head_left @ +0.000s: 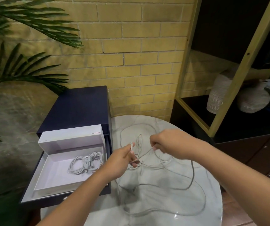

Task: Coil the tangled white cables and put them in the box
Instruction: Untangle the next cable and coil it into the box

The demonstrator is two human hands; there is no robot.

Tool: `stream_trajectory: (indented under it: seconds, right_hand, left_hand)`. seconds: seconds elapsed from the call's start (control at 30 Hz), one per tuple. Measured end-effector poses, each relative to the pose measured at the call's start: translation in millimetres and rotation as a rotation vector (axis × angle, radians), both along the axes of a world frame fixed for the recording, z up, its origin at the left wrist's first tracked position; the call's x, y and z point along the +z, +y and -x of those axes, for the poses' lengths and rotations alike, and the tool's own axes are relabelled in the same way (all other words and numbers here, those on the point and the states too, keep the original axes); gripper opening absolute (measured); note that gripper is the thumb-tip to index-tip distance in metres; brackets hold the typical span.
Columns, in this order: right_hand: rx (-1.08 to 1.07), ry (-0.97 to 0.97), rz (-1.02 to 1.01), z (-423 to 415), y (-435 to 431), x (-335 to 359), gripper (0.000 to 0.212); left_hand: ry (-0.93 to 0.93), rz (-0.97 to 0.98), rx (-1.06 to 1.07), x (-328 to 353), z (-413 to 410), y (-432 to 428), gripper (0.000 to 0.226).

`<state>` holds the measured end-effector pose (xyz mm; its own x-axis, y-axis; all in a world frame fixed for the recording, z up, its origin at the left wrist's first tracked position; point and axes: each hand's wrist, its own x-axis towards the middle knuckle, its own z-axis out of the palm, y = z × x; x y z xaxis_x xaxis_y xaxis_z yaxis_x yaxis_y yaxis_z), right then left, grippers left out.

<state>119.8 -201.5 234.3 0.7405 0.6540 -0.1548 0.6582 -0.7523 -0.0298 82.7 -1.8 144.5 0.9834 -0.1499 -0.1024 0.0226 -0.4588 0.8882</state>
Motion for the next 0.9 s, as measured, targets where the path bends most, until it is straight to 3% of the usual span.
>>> stream_trajectory:
  seconds: [0.2, 0.3, 0.37, 0.5, 0.57, 0.63, 0.8, 0.9]
  right_hand:
    - [0.197, -0.301, -0.145, -19, -9, 2, 0.016]
    - [0.234, -0.35, -0.208, -27, -13, -3, 0.011]
    - [0.255, -0.398, -0.234, -32, -14, -7, 0.007]
    - [0.257, -0.52, -0.255, -39, -18, -10, 0.02]
    - [0.231, -0.548, -0.255, -41, -19, -16, 0.015]
    - [0.191, -0.503, -0.253, -42, -19, -27, 0.007]
    - [0.019, -0.249, -0.251, -39, -20, -52, 0.02]
    - [-0.077, -0.132, -0.136, -28, -14, -68, 0.022]
  left_hand:
    - [0.018, -0.01, -0.097, 10, 10, -9, 0.031]
    - [0.025, -0.018, -0.094, 15, 11, -6, 0.048]
    - [0.031, -0.007, -0.111, 18, 11, -6, 0.039]
    - [0.067, 0.183, -0.099, 24, 12, -11, 0.028]
    - [0.077, 0.29, -0.095, 29, 13, -13, 0.03]
    - [0.077, 0.37, -0.085, 35, 12, -14, 0.032]
    - [0.141, 0.595, -0.042, 47, 10, -17, 0.035]
    - [0.14, 0.726, -0.035, 52, 10, -19, 0.035]
